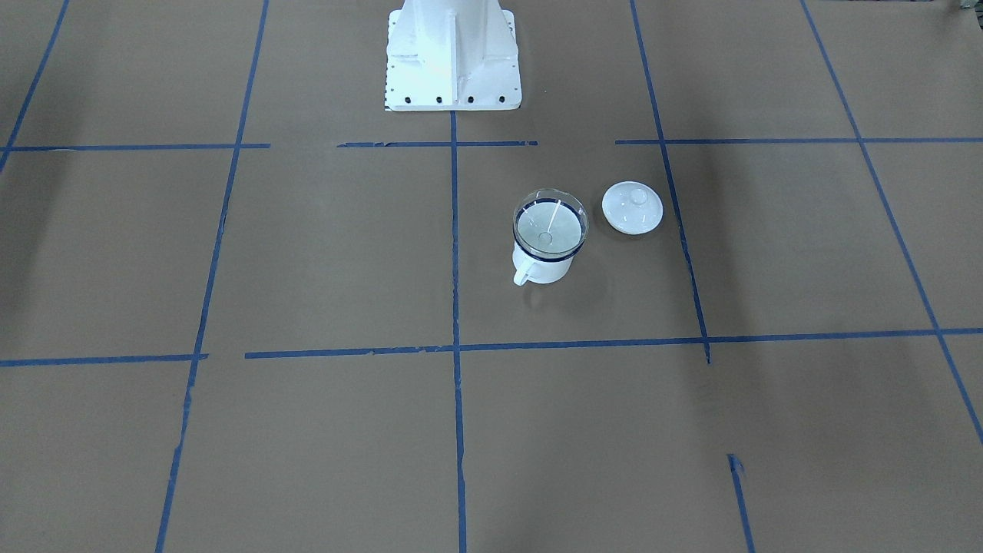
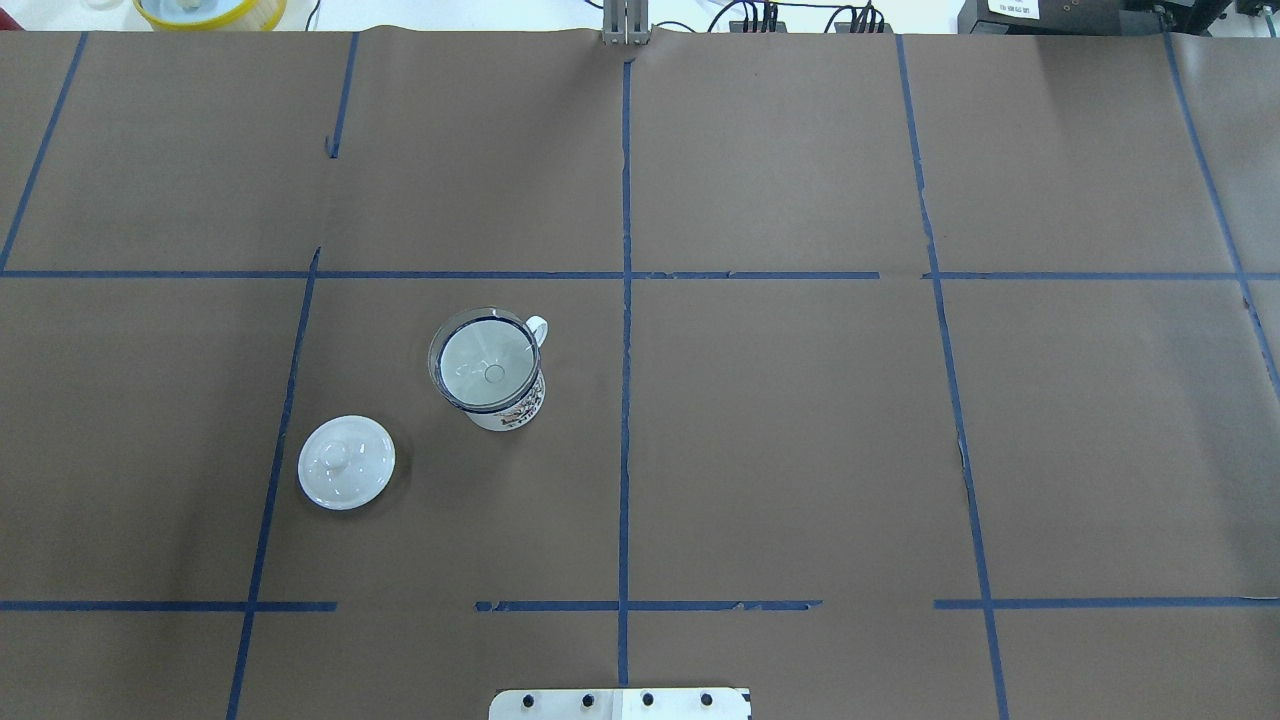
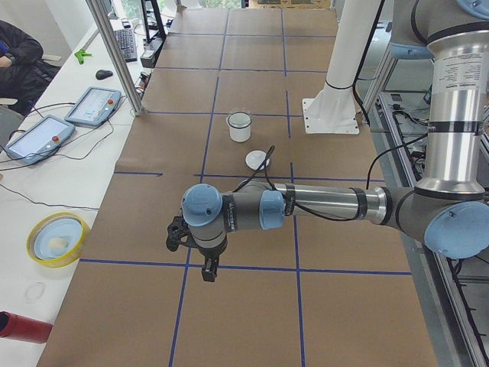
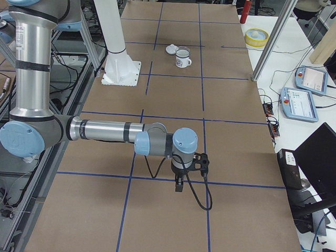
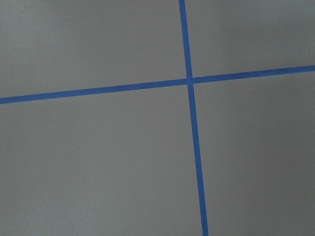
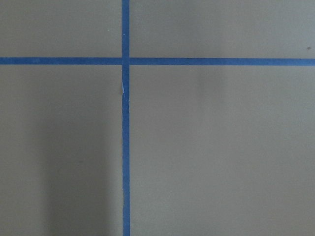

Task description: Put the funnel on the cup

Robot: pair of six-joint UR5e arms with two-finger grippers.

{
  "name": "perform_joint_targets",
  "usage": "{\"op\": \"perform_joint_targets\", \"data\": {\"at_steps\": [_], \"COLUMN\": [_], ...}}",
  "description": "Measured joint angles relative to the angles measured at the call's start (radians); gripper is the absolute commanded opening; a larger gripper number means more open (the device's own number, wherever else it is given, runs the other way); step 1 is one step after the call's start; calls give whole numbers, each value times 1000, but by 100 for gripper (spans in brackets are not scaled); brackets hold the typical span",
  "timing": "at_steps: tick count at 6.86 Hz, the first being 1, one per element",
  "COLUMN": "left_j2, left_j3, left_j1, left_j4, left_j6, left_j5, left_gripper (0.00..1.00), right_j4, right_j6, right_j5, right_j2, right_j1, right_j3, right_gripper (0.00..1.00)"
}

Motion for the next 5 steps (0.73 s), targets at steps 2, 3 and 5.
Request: {"op": "perform_joint_targets", "data": {"at_steps": [2, 3, 5], "left_j2": [4, 4, 4], "left_j3": [3, -4, -12], "left_j1": [0, 0, -1], "left_j4": [-1, -2, -2], "left_j6": [2, 1, 0], "left_j5": [-3, -4, -4], "left_gripper": [100, 100, 100], "right_j4": [0, 0, 0], "right_j6": [0, 0, 0], "right_j5": [0, 0, 0], "right_j2": [0, 0, 0], "right_j1": [0, 0, 0], "right_j3": [0, 0, 0], "right_gripper": [100, 100, 100]}}
